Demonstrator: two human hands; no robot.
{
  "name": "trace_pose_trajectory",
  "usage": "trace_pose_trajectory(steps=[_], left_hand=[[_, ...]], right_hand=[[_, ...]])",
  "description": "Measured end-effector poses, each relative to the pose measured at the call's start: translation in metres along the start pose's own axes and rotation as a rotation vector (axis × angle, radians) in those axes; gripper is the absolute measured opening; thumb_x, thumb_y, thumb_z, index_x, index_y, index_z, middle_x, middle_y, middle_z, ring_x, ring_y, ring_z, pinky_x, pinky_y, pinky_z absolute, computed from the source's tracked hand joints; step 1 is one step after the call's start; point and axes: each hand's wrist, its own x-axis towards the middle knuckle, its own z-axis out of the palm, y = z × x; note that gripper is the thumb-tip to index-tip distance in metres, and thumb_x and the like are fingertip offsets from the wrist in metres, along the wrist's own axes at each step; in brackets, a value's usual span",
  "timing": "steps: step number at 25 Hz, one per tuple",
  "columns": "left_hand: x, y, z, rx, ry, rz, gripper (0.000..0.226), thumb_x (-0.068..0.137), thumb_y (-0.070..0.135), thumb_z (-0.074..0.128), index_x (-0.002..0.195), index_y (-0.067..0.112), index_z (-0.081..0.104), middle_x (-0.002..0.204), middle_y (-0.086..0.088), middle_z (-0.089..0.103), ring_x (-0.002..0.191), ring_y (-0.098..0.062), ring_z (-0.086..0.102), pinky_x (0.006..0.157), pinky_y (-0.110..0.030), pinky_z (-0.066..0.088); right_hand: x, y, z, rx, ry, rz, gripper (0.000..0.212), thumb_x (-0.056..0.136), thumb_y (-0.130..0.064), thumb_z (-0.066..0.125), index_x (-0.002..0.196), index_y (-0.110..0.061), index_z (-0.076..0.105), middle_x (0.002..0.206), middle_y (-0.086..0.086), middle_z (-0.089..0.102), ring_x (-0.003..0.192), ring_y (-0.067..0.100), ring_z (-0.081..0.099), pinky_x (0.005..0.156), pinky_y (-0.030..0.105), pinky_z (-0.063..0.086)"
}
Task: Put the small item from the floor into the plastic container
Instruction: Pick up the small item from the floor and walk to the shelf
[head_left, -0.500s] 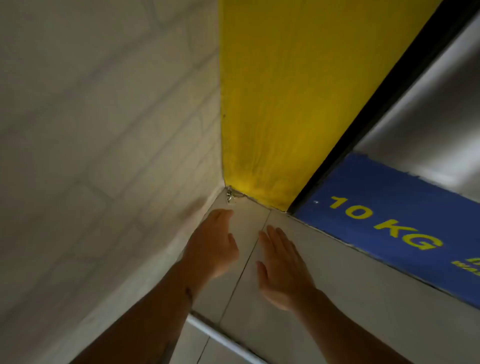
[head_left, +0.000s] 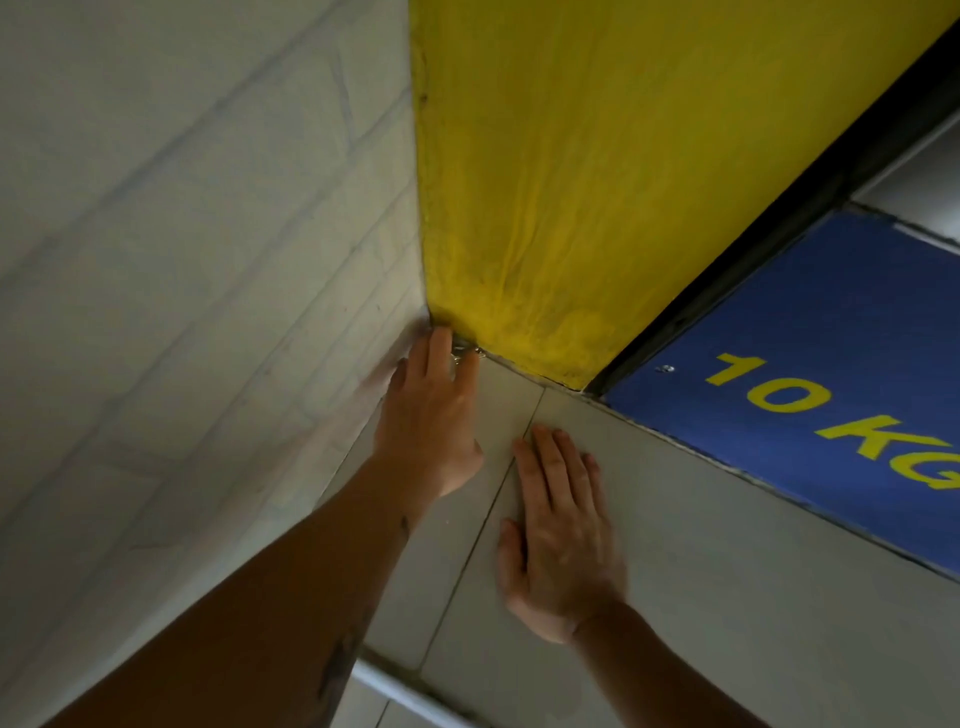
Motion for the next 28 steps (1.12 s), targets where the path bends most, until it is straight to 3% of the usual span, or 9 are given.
trace_pose_trajectory(steps=[5,9,12,15,16,17,18,23,28], left_hand=[[-0.001,-0.003,0.010,-0.003,0.146,0.120,0.026,0.077,0.017,0.063,0.101,0.009,0.055,0.119,-0.014,0.044,0.103,-0.030,0.049,0.081,-0.036,0.047],[-0.016,-0.011,0.011,0.026,0.134,0.202,0.031,0.072,0.001,0.066,0.099,0.009,0.052,0.100,-0.013,0.052,0.088,-0.030,0.052,0.064,-0.035,0.046],[-0.040,-0.006,-0.006,-0.121,0.028,0.026,0.032,0.078,0.003,0.060,0.106,0.011,0.046,0.097,-0.012,0.056,0.088,-0.032,0.057,0.061,-0.035,0.042],[-0.074,-0.008,-0.036,-0.375,-0.187,-0.327,0.018,0.078,0.003,0.055,0.094,0.008,0.061,0.091,-0.016,0.061,0.086,-0.033,0.062,0.062,-0.039,0.046],[-0.089,-0.008,-0.044,-0.447,-0.258,-0.401,0.039,0.074,0.003,0.053,0.113,0.000,0.055,0.116,-0.030,0.055,0.111,-0.044,0.056,0.062,-0.042,0.047],[-0.108,-0.004,-0.057,-0.553,-0.302,-0.470,0.027,0.071,0.006,0.053,0.075,0.024,0.033,0.091,0.011,0.045,0.077,-0.012,0.044,0.062,-0.038,0.050],[-0.126,0.002,-0.076,-0.692,-0.304,-0.550,0.016,0.070,0.009,0.052,0.073,0.023,0.060,0.083,-0.010,0.065,0.076,-0.030,0.067,0.066,-0.038,0.057],[-0.201,0.043,-0.199,-1.120,-0.213,-0.777,0.021,0.088,0.006,0.048,0.089,0.016,0.066,0.072,-0.013,0.069,0.054,-0.020,0.065,0.053,-0.030,0.054],[-0.282,0.088,-0.347,-1.253,-0.174,-0.814,0.024,0.087,-0.001,0.050,0.093,0.013,0.069,0.074,-0.012,0.069,0.066,-0.020,0.065,0.060,-0.030,0.054]], right_hand=[[-0.001,0.000,-0.001,0.010,0.001,0.004,0.075,0.085,-0.038,0.044,0.152,-0.009,0.028,0.161,0.014,0.022,0.150,0.031,0.010,0.120,0.051,0.010],[-0.001,0.000,0.000,0.019,-0.015,0.008,0.075,0.084,-0.039,0.043,0.151,-0.009,0.029,0.160,0.014,0.023,0.149,0.033,0.013,0.120,0.052,0.011],[0.003,-0.002,-0.014,0.012,-0.095,0.017,0.074,0.084,-0.037,0.045,0.151,-0.011,0.027,0.161,0.013,0.020,0.149,0.031,0.011,0.121,0.049,0.010],[0.008,-0.007,-0.058,0.106,-0.326,0.106,0.072,0.090,-0.033,0.048,0.154,-0.017,0.018,0.164,0.004,0.009,0.150,0.021,0.006,0.120,0.037,0.012],[0.006,-0.012,-0.075,0.143,-0.393,0.155,0.071,0.092,-0.033,0.047,0.154,-0.019,0.016,0.165,0.001,0.009,0.150,0.018,0.007,0.120,0.035,0.014],[0.000,-0.020,-0.097,0.169,-0.432,0.178,0.070,0.094,-0.033,0.046,0.155,-0.020,0.016,0.165,0.000,0.009,0.150,0.017,0.008,0.119,0.034,0.015],[-0.010,-0.031,-0.117,0.197,-0.442,0.189,0.069,0.095,-0.033,0.045,0.155,-0.021,0.015,0.165,-0.001,0.009,0.150,0.015,0.008,0.119,0.033,0.015],[-0.076,-0.082,-0.230,0.284,-0.409,0.208,0.067,0.095,-0.037,0.043,0.155,-0.023,0.017,0.164,-0.004,0.013,0.149,0.012,0.011,0.117,0.028,0.013],[-0.131,-0.135,-0.385,0.432,-0.320,0.214,0.058,0.095,-0.036,0.050,0.150,-0.023,0.033,0.156,-0.004,0.033,0.142,0.013,0.030,0.113,0.024,0.020]])
